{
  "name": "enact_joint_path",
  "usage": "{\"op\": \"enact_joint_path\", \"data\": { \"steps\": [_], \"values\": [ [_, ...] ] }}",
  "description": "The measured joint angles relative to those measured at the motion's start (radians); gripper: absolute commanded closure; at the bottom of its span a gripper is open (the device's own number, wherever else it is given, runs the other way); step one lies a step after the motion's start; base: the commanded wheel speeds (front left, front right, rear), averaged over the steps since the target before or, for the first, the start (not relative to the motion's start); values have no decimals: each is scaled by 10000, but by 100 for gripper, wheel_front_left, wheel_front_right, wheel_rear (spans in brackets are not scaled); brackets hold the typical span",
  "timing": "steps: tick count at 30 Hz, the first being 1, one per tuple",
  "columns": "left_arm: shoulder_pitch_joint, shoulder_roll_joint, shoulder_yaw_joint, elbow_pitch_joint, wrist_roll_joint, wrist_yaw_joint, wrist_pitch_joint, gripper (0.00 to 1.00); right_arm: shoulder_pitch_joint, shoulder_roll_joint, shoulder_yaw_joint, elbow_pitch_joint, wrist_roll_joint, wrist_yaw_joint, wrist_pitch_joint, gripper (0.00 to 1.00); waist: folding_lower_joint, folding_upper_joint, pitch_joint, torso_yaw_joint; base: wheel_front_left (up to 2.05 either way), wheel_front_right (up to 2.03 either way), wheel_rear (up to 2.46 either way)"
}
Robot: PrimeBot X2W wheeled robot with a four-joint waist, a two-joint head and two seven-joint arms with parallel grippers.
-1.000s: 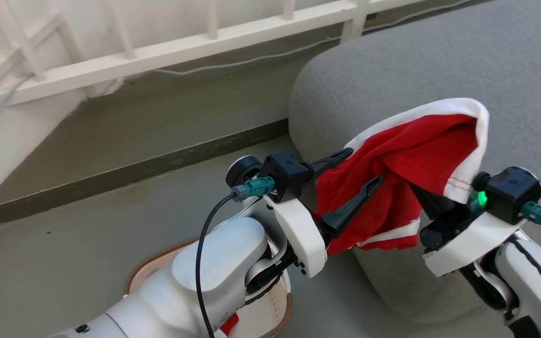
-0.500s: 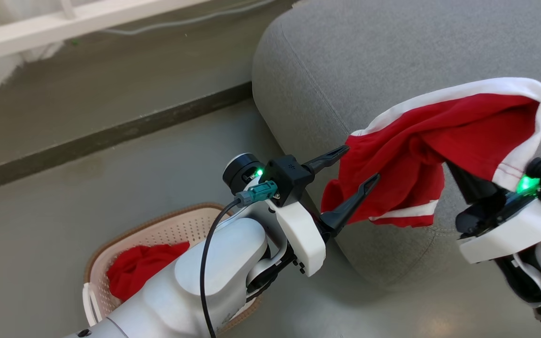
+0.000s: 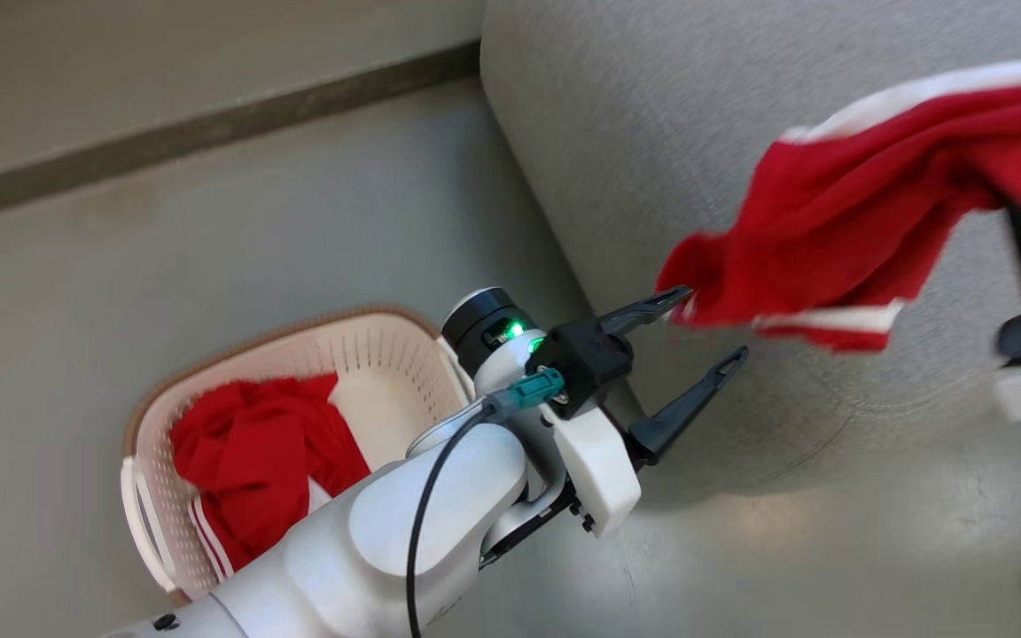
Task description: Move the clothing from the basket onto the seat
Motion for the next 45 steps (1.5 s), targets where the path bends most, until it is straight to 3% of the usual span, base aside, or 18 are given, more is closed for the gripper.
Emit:
{"op": "enact_joint_path", "data": {
  "steps": [11,32,39,45],
  "values": [
    [-693,46,-848,-389,157,696,-27,0,-1104,-619,-2481,704,88,0,-2,100,0,0,1576,488,0,0,0],
    [-1133,125,-1607,-817,119,1220,-27,0,-3708,-2792,-5160,4472,-593,2,-36,100,0,0,3315,1323,0,0,0],
    [-1129,127,-1701,-903,127,1315,-27,0,-3929,-3367,-5745,5756,-857,2,-48,100,0,0,3719,1679,0,0,0],
    [-1117,134,-1749,-903,157,1315,-27,0,-4057,-3427,-5229,6516,-374,4,-48,100,0,0,3997,1888,0,0,0]
  ]
}}
